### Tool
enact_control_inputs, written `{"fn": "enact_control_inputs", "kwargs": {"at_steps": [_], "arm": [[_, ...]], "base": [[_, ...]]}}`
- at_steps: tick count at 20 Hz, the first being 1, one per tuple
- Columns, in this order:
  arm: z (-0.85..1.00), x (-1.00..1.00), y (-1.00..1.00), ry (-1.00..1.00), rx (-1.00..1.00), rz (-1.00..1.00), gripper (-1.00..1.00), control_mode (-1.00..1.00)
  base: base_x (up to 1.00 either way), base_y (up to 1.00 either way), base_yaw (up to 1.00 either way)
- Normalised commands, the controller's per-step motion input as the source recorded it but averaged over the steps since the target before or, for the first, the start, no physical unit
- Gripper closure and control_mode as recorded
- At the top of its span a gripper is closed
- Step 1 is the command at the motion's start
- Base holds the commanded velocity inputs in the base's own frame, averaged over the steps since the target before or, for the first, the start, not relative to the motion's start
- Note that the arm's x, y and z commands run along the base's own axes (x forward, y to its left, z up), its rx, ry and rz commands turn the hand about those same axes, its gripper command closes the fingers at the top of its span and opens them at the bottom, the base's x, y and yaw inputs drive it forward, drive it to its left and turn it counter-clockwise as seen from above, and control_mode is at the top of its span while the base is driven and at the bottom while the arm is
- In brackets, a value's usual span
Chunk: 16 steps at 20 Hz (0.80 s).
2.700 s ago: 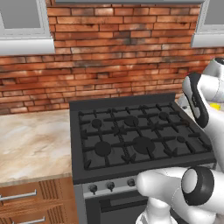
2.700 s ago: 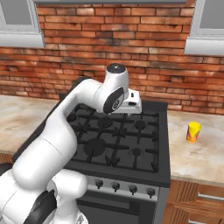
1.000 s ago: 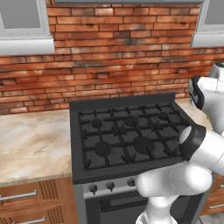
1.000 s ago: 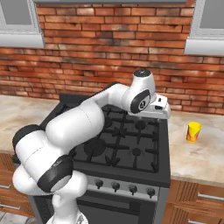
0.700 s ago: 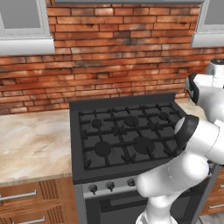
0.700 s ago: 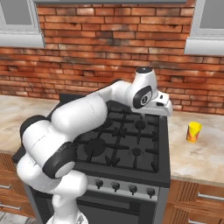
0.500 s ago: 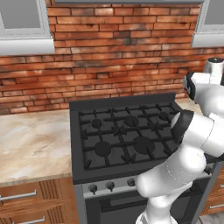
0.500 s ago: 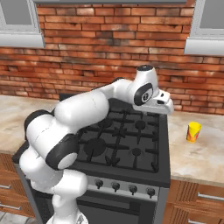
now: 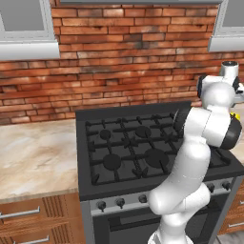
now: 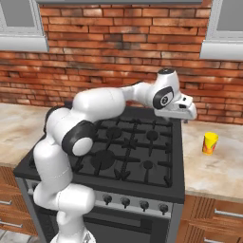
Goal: Pick the cup and bowl from the counter and place them on the counter next to the sink.
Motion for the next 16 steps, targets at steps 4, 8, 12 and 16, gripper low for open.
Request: {"fn": "enact_control_inputs", "kwargs": {"at_steps": [4,8,12,16], "arm": [[-0.02,0.06,-0.43,-0.01,0.0,0.0,-1.0,-1.0],[0.0,0.01,-0.32,0.0,0.0,0.0,-1.0,-1.0],[-0.01,0.02,-0.15,0.0,0.0,0.03,-1.0,-1.0],[-0.19,0.13,-0.23,0.0,0.01,0.03,-1.0,-1.0]], "base": [[0.0,0.0,0.0],[0.0,0.0,0.0],[0.0,0.0,0.0],[0.0,0.0,0.0]]}}
